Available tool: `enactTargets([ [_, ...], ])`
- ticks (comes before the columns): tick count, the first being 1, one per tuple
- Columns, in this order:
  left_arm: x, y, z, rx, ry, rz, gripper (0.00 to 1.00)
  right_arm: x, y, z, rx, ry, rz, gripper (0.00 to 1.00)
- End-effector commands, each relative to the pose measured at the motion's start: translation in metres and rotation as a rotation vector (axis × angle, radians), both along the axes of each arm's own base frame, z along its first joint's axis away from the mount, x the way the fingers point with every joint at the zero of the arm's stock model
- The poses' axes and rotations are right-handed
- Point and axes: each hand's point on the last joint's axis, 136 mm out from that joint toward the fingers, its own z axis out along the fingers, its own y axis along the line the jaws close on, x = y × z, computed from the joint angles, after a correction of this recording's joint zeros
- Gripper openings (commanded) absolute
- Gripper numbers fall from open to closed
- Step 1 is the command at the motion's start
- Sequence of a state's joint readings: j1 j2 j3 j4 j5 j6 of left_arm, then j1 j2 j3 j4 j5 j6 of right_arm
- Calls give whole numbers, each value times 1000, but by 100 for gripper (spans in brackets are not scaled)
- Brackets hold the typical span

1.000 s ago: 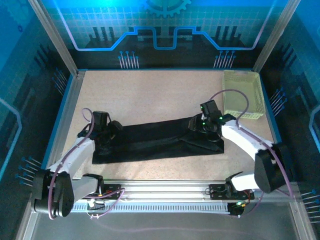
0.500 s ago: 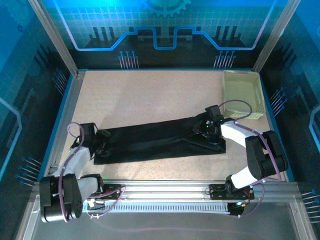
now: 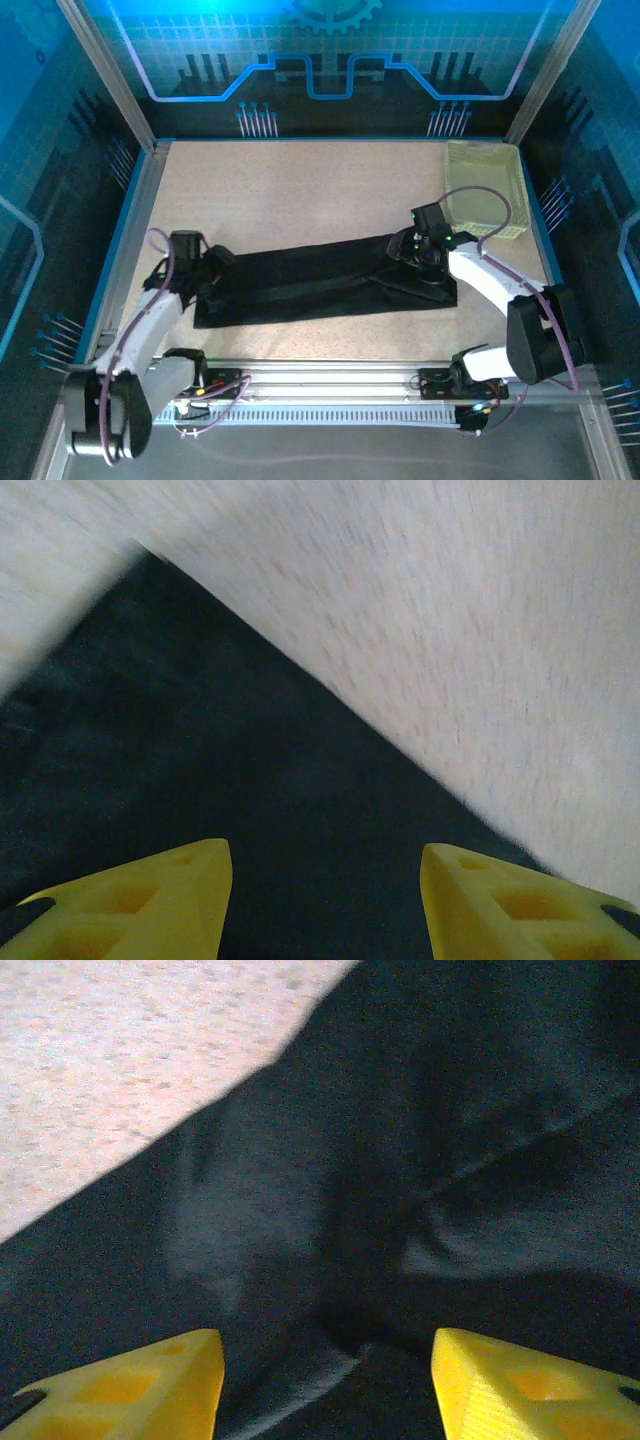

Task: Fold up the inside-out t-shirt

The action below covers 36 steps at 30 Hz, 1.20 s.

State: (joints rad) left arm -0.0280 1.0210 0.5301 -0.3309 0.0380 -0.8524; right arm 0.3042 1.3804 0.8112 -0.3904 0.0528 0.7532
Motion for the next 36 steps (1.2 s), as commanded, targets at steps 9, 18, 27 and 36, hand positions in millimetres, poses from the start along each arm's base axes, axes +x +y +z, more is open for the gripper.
enactTargets([
  [9,-13,-1,-64,-32,173,39,57,-21,-11,-41,-33,146,-55,59],
  [18,-12,41,-67,-55,138,140,62,-31,-41,-52,-35,183,-124,60],
  [27,4,39,-40,-22,96,47,65,-13,-64,-5,-250,105,36,89],
  [36,2,36,-50,-42,110,42,67,6,-67,-35,-243,245,63,85],
])
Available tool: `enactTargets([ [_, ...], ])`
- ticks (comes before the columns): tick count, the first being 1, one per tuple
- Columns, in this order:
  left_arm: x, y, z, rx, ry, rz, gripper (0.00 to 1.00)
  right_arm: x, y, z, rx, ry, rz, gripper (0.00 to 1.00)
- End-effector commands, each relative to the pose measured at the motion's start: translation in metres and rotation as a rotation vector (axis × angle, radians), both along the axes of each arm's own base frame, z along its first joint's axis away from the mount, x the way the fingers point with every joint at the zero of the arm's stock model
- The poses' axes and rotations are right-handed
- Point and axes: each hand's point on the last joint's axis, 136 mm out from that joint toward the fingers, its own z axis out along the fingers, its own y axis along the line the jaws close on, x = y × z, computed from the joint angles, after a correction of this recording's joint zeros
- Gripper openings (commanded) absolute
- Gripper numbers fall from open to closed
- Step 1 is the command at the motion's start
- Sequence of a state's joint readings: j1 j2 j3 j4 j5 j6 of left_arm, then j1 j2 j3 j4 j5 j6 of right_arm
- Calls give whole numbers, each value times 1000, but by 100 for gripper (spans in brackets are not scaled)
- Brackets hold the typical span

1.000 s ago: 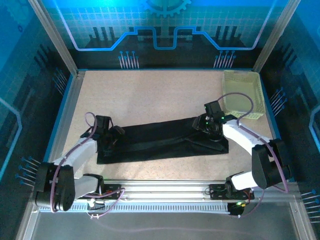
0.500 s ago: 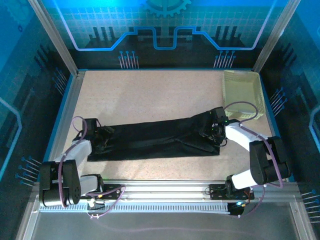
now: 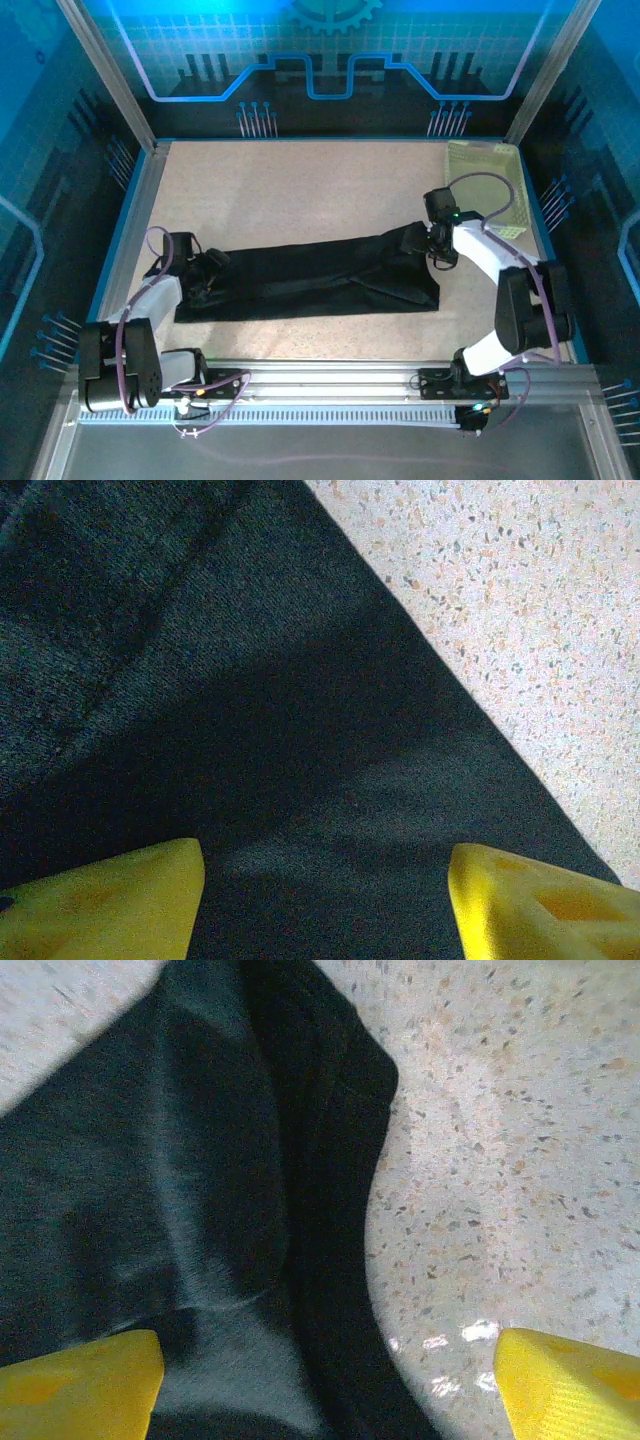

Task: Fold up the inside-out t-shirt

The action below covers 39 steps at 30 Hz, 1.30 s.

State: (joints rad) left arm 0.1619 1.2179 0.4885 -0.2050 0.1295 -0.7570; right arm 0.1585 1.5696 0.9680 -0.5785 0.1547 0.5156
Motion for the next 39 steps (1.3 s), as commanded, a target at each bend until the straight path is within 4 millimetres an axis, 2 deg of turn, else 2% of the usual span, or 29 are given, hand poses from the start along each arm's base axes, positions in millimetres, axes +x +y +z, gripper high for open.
enactTargets([
  [1,-2,-2,-5,-19,17,-17,67,-4,-1,-13,-2,84,24,85],
  [6,-2,-4,-9,-30,25,-21,67,2,5,-25,24,118,33,81],
  [13,-4,-3,-12,-29,28,-14,67,-8,16,-50,63,212,21,68],
  [15,-4,-3,-13,-28,29,-11,67,-9,17,-49,52,209,24,67],
  [18,-4,-3,-13,-25,28,-10,67,-9,27,-48,80,204,35,59],
  [30,-9,0,-14,-14,23,5,67,-8,53,-46,4,216,86,45],
  [33,-11,2,-13,-4,22,14,68,-6,53,-46,4,211,85,36],
  [39,-15,9,-7,15,9,36,68,-7,40,-42,-14,183,56,7],
])
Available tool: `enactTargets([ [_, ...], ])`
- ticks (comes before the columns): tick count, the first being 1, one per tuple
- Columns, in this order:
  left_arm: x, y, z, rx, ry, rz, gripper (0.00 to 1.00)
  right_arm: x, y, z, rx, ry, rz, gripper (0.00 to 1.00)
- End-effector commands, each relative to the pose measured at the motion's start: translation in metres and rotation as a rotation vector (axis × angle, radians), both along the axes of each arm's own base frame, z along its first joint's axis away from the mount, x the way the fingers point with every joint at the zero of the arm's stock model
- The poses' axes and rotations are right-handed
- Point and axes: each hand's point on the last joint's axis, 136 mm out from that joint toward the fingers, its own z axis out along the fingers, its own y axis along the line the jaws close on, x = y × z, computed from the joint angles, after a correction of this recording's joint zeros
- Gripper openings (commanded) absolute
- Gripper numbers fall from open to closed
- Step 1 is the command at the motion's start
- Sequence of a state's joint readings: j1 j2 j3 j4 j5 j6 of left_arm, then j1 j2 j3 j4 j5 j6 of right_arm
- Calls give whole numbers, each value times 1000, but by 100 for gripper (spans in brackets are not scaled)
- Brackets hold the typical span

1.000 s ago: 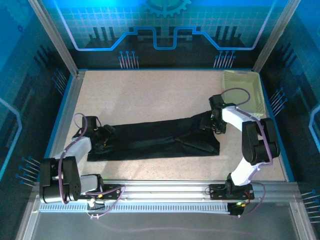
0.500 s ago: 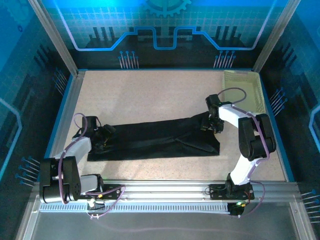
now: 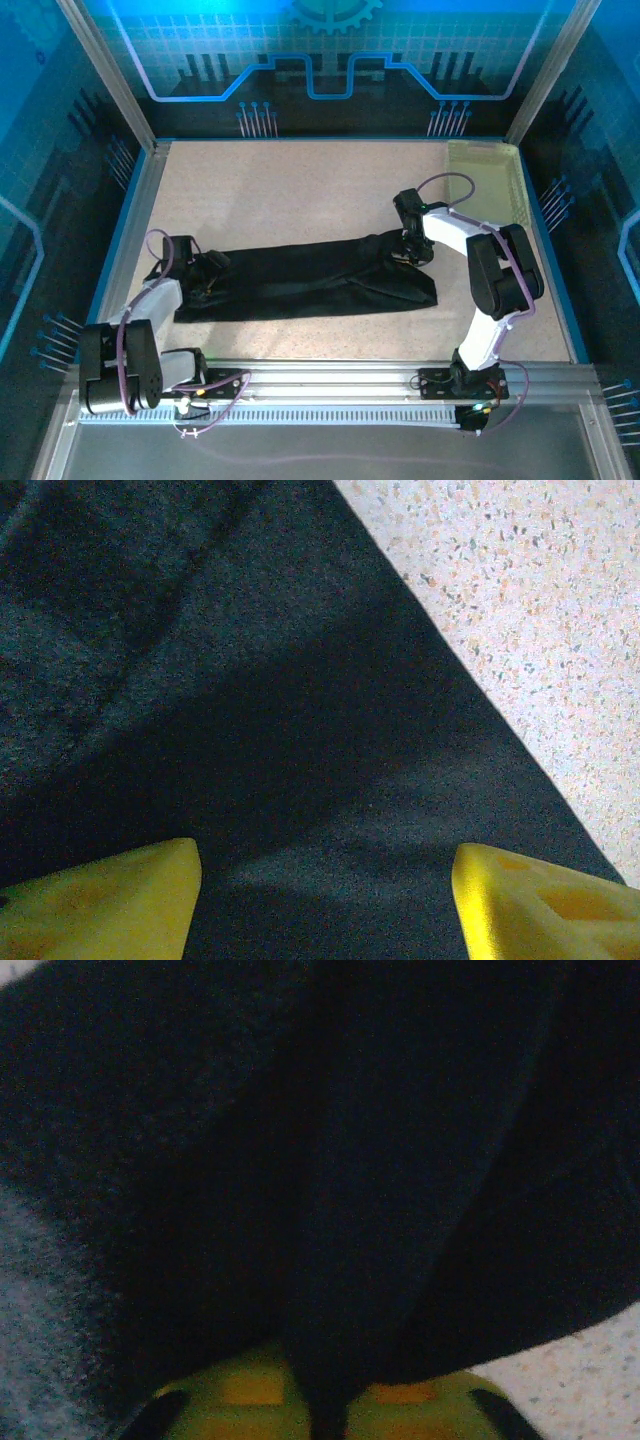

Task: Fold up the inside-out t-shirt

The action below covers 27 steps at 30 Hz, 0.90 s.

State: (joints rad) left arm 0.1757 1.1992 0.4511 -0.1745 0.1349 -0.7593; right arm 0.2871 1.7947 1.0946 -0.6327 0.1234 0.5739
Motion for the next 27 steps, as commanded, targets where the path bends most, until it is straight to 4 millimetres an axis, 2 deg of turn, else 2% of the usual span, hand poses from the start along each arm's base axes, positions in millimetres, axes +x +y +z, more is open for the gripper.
enactTargets([
  [1,-11,8,-3,21,21,23,68,-10,-13,-2,-25,17,-27,4],
  [2,-11,8,-2,22,20,22,69,-10,-18,2,-24,1,-39,0],
  [6,-10,6,0,17,14,3,69,-8,-36,25,-20,-78,-75,0],
  [11,-5,-9,-3,-38,11,-62,67,-8,-58,60,-46,-158,-99,0],
  [15,-9,-13,-2,-4,30,-97,66,-9,-72,84,-87,-202,-104,0],
  [23,-6,-9,33,63,-39,-117,68,-8,-75,102,-115,-213,-65,0],
  [27,-6,-6,38,94,-43,-128,69,-8,-71,106,-122,-205,-36,0],
])
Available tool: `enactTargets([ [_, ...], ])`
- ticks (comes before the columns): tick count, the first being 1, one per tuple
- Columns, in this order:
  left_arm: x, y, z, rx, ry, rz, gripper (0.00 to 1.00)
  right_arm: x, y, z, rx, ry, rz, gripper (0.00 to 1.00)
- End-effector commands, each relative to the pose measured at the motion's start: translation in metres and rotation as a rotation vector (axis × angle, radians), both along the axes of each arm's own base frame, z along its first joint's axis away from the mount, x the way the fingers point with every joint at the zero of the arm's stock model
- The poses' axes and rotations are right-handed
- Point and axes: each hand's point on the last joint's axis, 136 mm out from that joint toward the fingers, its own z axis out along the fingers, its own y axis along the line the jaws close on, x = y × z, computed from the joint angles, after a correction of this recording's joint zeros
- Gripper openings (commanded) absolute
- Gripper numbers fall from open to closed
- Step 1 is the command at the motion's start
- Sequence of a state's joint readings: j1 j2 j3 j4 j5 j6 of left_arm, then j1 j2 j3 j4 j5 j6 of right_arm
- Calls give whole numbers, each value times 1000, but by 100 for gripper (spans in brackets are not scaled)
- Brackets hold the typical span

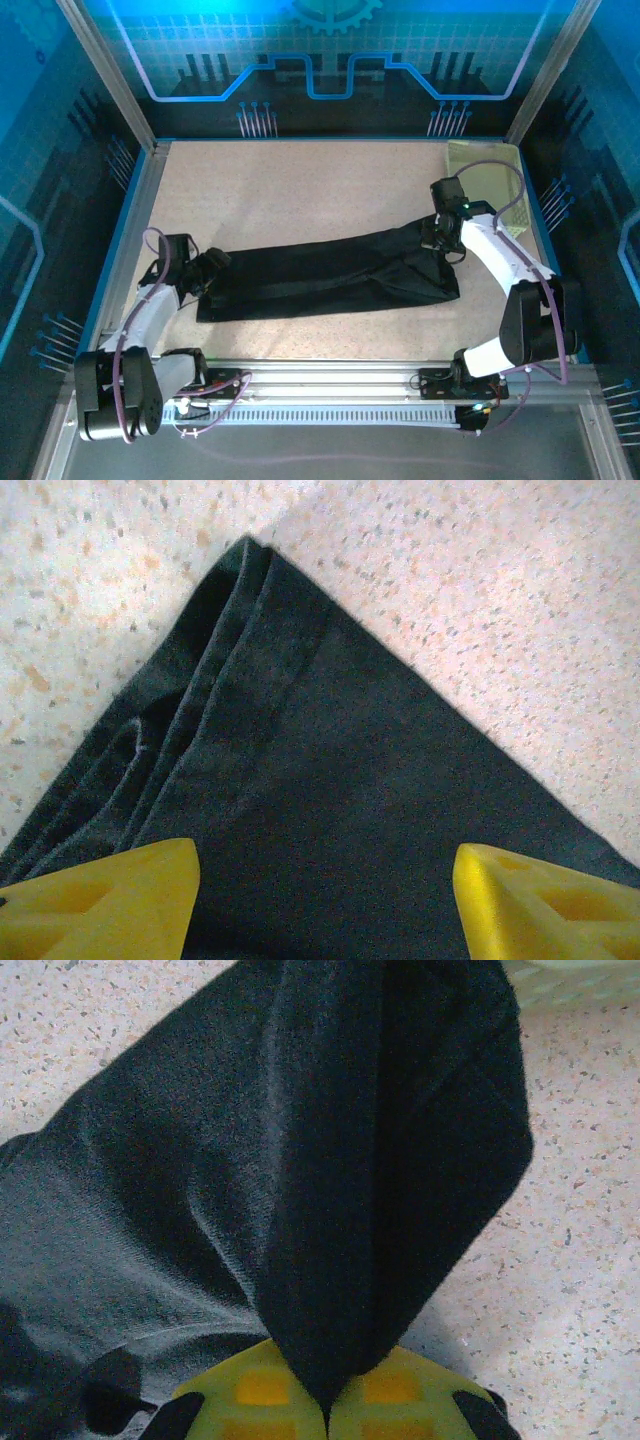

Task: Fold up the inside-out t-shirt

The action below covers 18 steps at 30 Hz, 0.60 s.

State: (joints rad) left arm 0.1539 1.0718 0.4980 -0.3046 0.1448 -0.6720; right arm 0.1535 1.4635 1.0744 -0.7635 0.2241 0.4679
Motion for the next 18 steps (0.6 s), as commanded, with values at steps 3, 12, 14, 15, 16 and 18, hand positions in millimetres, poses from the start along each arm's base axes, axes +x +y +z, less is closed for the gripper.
enactTargets([
  [3,-3,0,2,48,35,-50,68,1,-6,21,-75,-1,31,0],
  [12,-7,-10,-23,165,195,-110,68,2,-2,50,-172,4,90,0],
  [14,-8,-13,-28,170,209,-110,68,3,-3,53,-188,8,97,0],
  [15,-7,-16,-31,167,215,-118,67,3,-3,55,-194,8,99,0],
  [16,-7,-20,-33,162,218,-126,66,4,-3,56,-198,11,100,0],
  [18,-7,-30,-37,159,226,-154,63,5,-5,61,-220,13,102,0],
])
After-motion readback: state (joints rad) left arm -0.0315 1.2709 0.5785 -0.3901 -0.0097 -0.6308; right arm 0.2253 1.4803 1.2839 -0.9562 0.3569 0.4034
